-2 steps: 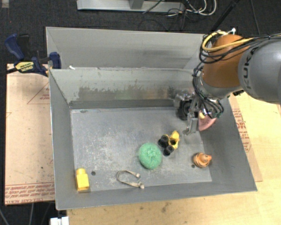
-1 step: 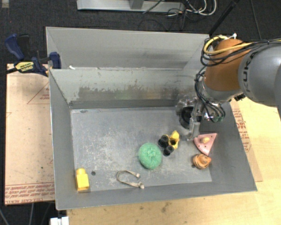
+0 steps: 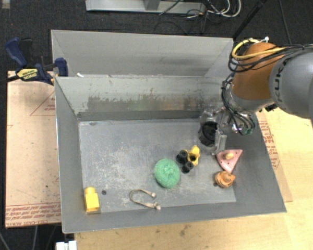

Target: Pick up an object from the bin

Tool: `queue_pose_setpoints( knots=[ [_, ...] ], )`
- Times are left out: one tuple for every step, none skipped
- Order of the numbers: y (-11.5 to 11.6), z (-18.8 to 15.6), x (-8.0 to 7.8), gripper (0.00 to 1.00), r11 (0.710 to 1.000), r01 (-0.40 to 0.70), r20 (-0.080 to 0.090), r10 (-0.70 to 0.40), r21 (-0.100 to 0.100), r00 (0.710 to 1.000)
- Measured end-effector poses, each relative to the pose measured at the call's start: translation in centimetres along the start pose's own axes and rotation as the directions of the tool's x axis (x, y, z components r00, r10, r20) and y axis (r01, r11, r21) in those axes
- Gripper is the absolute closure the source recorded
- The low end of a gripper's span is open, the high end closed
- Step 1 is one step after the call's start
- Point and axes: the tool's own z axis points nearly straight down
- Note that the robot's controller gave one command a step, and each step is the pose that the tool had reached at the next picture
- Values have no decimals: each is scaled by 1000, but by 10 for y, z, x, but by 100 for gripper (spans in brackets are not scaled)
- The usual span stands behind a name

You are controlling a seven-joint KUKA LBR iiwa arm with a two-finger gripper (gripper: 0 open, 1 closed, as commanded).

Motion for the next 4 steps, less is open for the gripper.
queue_pose_setpoints(
  knots=[
    [5,-60,21,100,999,43,-3,-43,-1,999],
    [5,-60,21,0,999,44,-4,-44,-1,999],
    [5,-60,21,0,999,44,-4,-44,-1,999],
    [12,-28,12,0,997,79,4,-79,2,997]
  ],
)
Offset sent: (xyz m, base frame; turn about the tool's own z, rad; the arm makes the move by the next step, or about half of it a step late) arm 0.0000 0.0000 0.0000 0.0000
